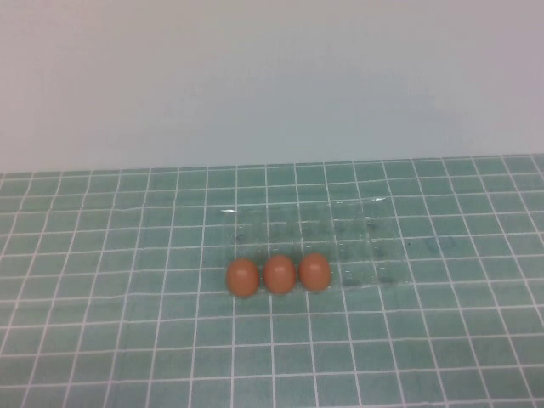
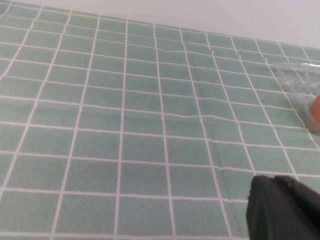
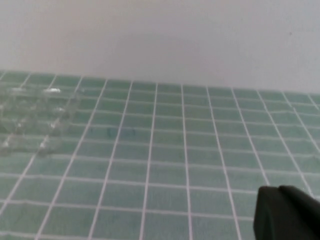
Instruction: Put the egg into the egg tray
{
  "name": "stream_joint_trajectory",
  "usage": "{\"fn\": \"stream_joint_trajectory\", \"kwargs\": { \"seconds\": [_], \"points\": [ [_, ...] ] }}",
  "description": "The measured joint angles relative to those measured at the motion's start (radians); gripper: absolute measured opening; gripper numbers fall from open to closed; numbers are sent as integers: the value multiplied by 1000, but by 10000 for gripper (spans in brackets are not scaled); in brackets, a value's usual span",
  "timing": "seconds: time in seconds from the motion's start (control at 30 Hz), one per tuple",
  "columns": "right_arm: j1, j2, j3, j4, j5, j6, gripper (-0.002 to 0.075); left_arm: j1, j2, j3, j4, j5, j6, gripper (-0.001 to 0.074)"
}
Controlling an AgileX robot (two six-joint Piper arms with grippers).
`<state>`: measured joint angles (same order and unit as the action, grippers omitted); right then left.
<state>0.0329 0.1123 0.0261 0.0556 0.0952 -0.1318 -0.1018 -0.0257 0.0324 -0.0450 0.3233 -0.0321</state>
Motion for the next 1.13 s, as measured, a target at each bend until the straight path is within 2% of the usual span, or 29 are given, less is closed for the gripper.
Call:
{"fn": "stream_joint_trajectory", "kwargs": {
  "seconds": [0.2,1.13],
  "points": [
    [-2,-92,4,-70,227,52,-1,0,0,0,0,0,0,-1],
    [-5,-124,-2,-99,255,72,-1,0,0,0,0,0,0,-1]
  ]
}}
